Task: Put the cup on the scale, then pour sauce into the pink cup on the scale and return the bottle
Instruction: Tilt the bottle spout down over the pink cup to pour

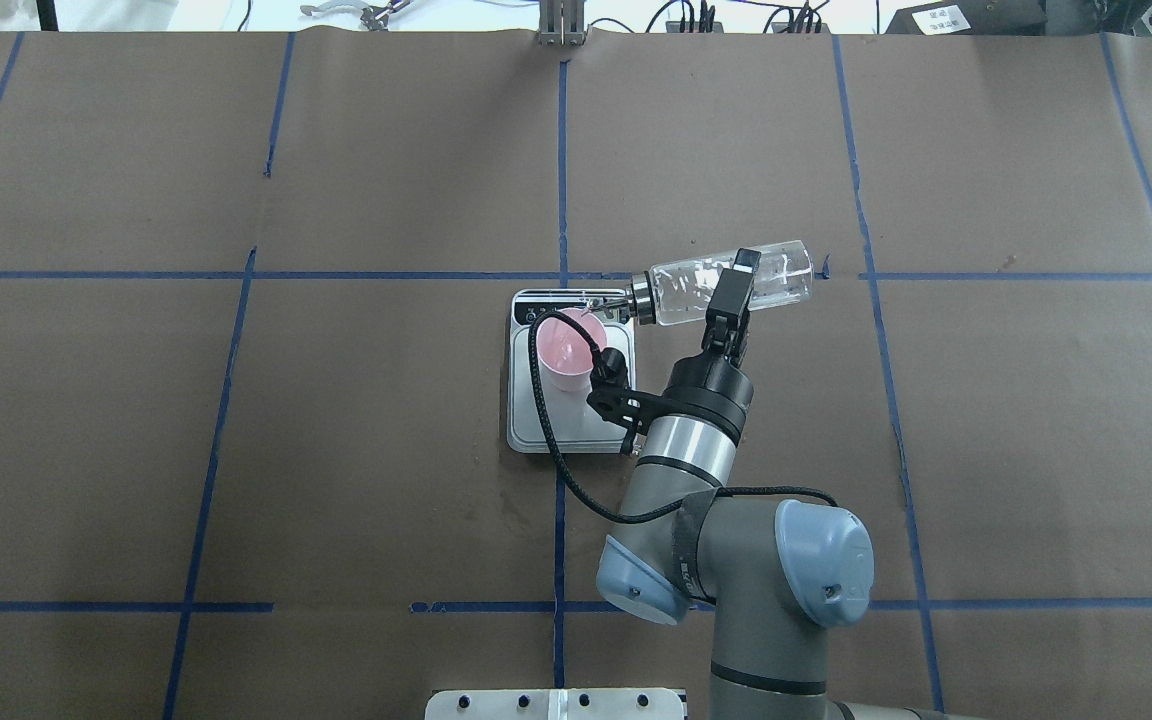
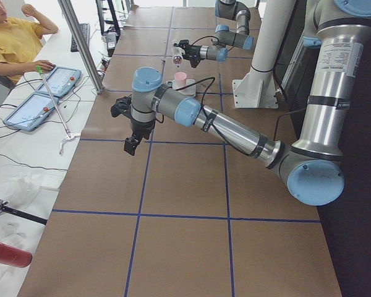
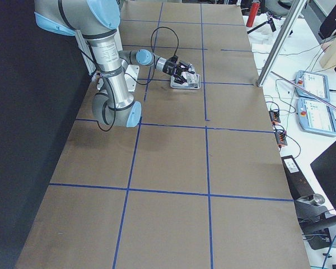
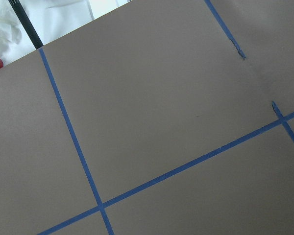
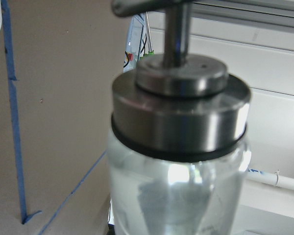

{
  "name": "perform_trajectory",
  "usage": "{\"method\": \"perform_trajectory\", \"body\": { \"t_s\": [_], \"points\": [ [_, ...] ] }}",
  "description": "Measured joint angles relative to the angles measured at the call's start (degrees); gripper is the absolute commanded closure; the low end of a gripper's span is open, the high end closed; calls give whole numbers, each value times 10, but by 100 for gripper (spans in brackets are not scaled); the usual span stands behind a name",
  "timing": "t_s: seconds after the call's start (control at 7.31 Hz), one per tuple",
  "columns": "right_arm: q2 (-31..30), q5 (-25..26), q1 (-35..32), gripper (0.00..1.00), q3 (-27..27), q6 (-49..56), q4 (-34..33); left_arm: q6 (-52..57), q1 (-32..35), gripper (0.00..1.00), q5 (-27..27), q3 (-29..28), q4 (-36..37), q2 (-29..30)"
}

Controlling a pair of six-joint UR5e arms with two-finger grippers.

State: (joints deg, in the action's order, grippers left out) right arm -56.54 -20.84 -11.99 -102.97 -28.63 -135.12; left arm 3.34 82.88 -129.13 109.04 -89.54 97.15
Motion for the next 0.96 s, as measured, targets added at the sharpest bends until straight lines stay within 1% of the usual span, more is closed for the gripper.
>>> {"method": "perform_trajectory", "body": {
  "t_s": [0.68, 0.96],
  "points": [
    [-6, 12, 0, 100, -2, 22, -4, 0, 0, 0, -1, 1, 0, -7],
    [-6, 12, 1, 100, -10, 22, -2, 0, -1, 0, -1, -1, 0, -10]
  ]
}}
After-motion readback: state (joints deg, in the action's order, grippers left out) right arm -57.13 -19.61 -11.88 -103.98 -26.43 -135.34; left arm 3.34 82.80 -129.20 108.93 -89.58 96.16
